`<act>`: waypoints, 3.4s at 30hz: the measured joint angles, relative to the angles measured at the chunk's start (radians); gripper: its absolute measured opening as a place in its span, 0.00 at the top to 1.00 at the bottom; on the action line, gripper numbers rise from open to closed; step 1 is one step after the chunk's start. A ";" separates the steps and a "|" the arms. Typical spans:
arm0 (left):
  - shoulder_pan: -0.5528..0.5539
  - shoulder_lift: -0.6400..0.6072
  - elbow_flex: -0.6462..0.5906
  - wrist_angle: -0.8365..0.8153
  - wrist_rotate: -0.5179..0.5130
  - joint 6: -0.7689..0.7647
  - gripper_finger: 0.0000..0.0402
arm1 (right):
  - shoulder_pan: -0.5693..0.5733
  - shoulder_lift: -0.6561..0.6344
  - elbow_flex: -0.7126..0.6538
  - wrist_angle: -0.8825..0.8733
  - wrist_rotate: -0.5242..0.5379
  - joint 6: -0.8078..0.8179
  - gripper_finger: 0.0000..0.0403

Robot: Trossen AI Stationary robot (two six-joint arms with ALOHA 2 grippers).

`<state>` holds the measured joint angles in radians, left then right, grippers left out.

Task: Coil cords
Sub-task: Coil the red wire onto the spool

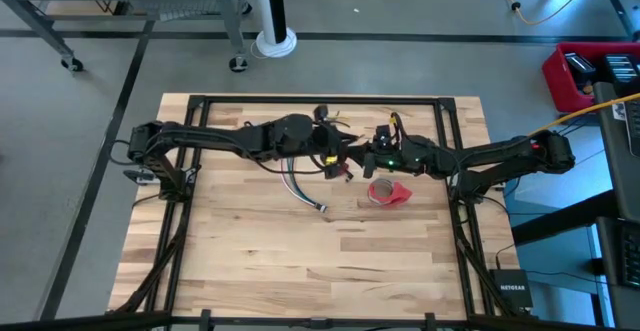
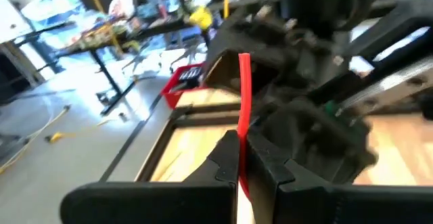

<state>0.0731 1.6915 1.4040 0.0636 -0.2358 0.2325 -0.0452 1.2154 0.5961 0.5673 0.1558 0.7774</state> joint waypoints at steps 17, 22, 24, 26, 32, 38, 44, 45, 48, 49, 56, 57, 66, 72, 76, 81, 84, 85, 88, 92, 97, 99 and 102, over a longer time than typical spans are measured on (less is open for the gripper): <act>0.002 -0.069 0.000 -0.231 -0.028 -0.047 0.99 | 0.000 -0.029 0.000 -0.022 0.003 0.001 0.98; 0.003 -0.080 0.000 -0.280 -0.071 -0.047 0.97 | 0.000 -0.029 0.000 -0.022 0.010 0.001 0.98; 0.004 -0.088 0.000 -0.292 -0.091 -0.046 0.96 | -0.001 -0.029 0.000 -0.022 0.010 0.001 0.98; 0.004 -0.097 0.000 -0.304 -0.104 -0.046 0.96 | -0.002 -0.029 0.000 -0.022 0.011 0.001 0.98; 0.004 -0.130 0.000 -0.348 -0.120 -0.051 0.98 | -0.001 -0.029 0.001 -0.020 0.021 0.001 0.98; 0.004 -0.141 0.000 -0.417 -0.124 -0.108 0.98 | -0.002 -0.029 0.001 -0.018 0.024 -0.002 0.98; 0.004 -0.141 0.000 -0.477 -0.127 -0.169 0.98 | -0.001 -0.058 0.001 -0.022 0.021 -0.020 0.98; 0.004 -0.141 0.000 -0.479 -0.126 -0.174 0.98 | -0.001 -0.064 0.001 -0.022 0.019 -0.025 0.98; 0.001 -0.141 0.000 -0.486 -0.127 -0.174 0.98 | -0.001 -0.078 0.001 -0.024 0.037 -0.032 0.98; -0.001 -0.142 0.001 -0.487 -0.127 -0.174 0.98 | -0.001 -0.081 0.000 -0.024 0.042 -0.041 0.98; -0.008 -0.142 0.001 -0.499 -0.129 -0.193 0.93 | 0.000 -0.087 0.000 -0.019 0.067 -0.053 0.98; -0.009 -0.142 0.001 -0.500 -0.121 -0.192 0.92 | 0.000 -0.088 0.000 -0.018 0.067 -0.054 0.98; -0.015 -0.140 -0.002 -0.514 -0.102 -0.182 0.90 | 0.000 -0.094 0.001 0.070 0.070 -0.079 0.98; -0.015 -0.139 -0.002 -0.501 -0.100 -0.183 0.89 | 0.000 -0.092 0.001 0.064 0.046 -0.080 0.98; -0.015 -0.139 -0.002 -0.536 -0.100 -0.184 0.89 | -0.001 -0.091 0.001 0.064 0.046 -0.080 0.98; -0.015 -0.139 -0.002 -0.592 -0.112 -0.175 0.89 | -0.001 -0.091 0.001 0.062 0.046 -0.080 0.98; -0.015 -0.139 -0.002 -0.642 -0.112 -0.145 0.89 | -0.001 -0.091 0.001 0.060 0.046 -0.080 0.98; -0.017 -0.139 -0.002 -0.663 -0.112 -0.137 0.89 | -0.001 -0.091 0.001 0.059 0.046 -0.080 0.98; -0.021 -0.145 -0.002 -0.734 -0.112 -0.116 0.89 | -0.001 -0.091 0.001 0.025 0.035 -0.080 0.98; -0.045 -0.162 -0.002 -0.747 -0.097 -0.112 0.89 | -0.001 -0.090 0.001 -0.120 0.034 -0.080 0.98; -0.075 -0.157 -0.002 -0.556 0.055 -0.115 0.89 | -0.001 -0.082 0.000 -0.212 0.116 -0.080 0.98; -0.084 -0.132 0.001 -0.451 0.097 -0.088 0.89 | -0.001 -0.073 0.000 -0.203 0.140 -0.099 0.98; -0.089 -0.080 0.000 -0.358 0.103 -0.026 0.89 | -0.001 -0.060 0.000 -0.196 0.147 -0.109 0.98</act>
<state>-0.0158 1.6112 1.4044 -0.2941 -0.1332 0.2064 -0.0463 1.1554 0.5957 0.3710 0.3029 0.6682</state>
